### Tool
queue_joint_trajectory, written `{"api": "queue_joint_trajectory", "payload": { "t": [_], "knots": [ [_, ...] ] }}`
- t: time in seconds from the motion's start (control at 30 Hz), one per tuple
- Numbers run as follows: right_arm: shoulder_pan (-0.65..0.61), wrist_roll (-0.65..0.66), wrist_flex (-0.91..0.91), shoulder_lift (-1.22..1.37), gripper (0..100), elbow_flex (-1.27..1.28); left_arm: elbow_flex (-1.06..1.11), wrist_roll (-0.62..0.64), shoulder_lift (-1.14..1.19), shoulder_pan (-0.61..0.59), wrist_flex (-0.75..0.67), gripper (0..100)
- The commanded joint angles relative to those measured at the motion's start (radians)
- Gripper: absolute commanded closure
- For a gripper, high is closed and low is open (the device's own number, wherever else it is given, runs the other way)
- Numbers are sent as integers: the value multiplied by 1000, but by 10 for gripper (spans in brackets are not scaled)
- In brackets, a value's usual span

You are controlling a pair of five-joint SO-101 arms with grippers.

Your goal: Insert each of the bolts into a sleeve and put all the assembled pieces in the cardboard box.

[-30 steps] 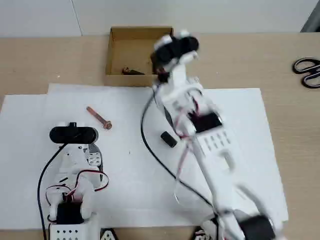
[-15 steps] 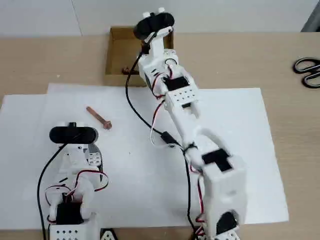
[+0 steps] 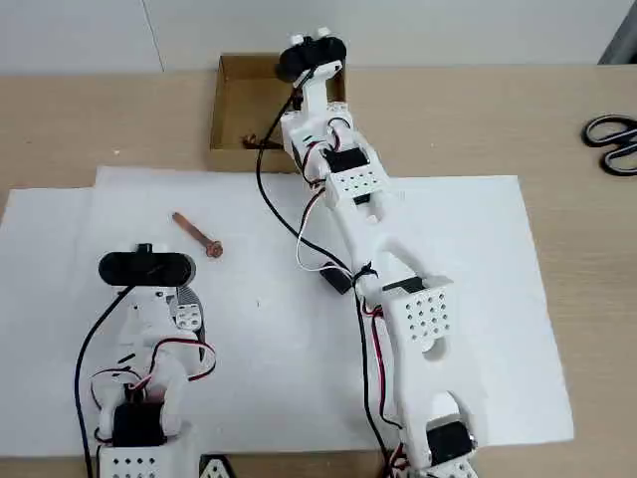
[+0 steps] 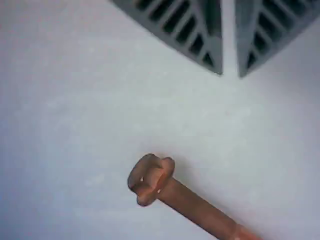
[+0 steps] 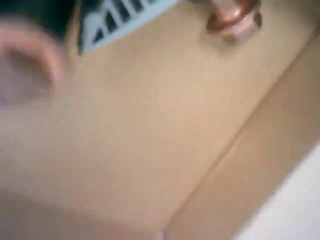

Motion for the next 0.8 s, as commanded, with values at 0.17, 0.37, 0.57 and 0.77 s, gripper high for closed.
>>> {"api": "queue_joint_trajectory", "payload": {
  "t": [0.17, 0.37, 0.57, 0.77],
  "knots": [
    [4, -14, 44, -97, 760, -80, -4, -2, -6, 0, -28, 995],
    [-19, -15, 344, -278, 760, -80, -4, -2, -6, 0, -28, 995],
    [-22, -17, 638, -366, 760, -80, -4, -2, -6, 0, -28, 995],
    [-76, -15, 970, -418, 760, -80, -4, -2, -6, 0, -28, 995]
  ]
}}
